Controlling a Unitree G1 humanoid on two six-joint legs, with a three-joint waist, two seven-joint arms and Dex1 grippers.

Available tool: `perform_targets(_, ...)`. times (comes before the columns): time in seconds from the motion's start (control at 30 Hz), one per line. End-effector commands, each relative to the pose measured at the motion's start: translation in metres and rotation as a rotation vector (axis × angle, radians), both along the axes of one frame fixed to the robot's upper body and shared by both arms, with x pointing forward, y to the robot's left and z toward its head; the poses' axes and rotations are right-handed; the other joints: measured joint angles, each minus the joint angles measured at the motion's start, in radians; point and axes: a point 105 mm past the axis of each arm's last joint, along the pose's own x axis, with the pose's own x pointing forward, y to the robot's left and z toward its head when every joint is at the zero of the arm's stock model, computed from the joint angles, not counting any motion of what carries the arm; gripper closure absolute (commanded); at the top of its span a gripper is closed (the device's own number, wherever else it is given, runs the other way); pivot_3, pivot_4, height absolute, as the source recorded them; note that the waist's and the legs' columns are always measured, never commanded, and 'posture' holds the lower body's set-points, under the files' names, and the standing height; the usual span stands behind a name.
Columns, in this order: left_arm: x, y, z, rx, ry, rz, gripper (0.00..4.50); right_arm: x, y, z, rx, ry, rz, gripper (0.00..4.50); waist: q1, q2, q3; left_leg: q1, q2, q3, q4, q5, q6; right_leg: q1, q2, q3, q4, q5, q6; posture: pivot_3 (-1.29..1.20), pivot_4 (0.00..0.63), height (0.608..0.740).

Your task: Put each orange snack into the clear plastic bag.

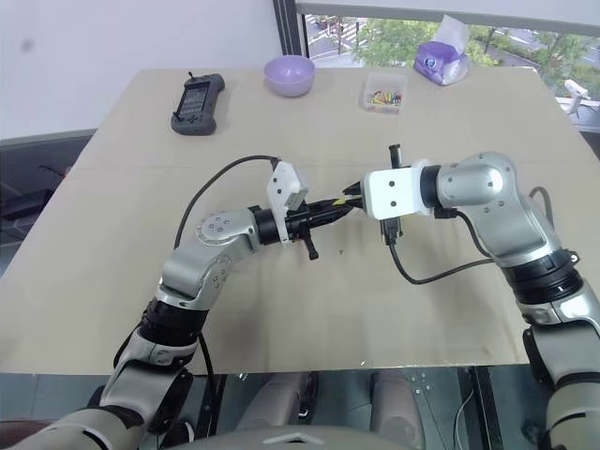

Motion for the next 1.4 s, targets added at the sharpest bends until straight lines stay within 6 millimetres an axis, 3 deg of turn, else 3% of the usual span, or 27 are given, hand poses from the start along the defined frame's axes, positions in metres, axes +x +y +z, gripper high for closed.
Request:
perform_targets(0.03,-0.0007,-0.0021,0.0070,-0.009,-0.032,-0.007,4.50,-0.0100,0.0079,0.0203,0.040,-0.072,0.077,3.99,0.000,0.000,0.000,0.000,0.000,0.000,0.000,0.000,0.000,0.000,0.000,0.000,0.000,0.000,0.000,0.00,0.150,0.740)
perform_targets(1.1,0.0003,-0.0029,0.0054,-0.008,-0.026,0.001,4.50,-0.0078,0.0053,0.0256,0.058,-0.058,0.052,3.99,0.000,0.000,0.000,0.000,0.000,0.000,0.000,0.000,0.000,0.000,0.000,0.000,0.000,0.000,0.000,0.00,0.150,0.740)
perform_targets(1.33,0.0003,-0.0033,0.0054,-0.010,-0.025,0.000,4.50,-0.0052,0.0025,0.0236,0.042,-0.055,0.032,0.88,0.000,0.000,0.000,0.000,0.000,0.000,0.000,0.000,0.000,0.000,0.000,0.000,0.000,0.000,0.000,0.00,0.150,0.740)
perform_targets(1.4,0.0000,-0.0034,0.0052,-0.009,-0.025,-0.001,4.50,-0.0053,0.0030,0.0242,0.045,-0.056,0.035,0.88,0.000,0.000,0.000,0.000,0.000,0.000,0.000,0.000,0.000,0.000,0.000,0.000,0.000,0.000,0.000,0.00,0.150,0.740)
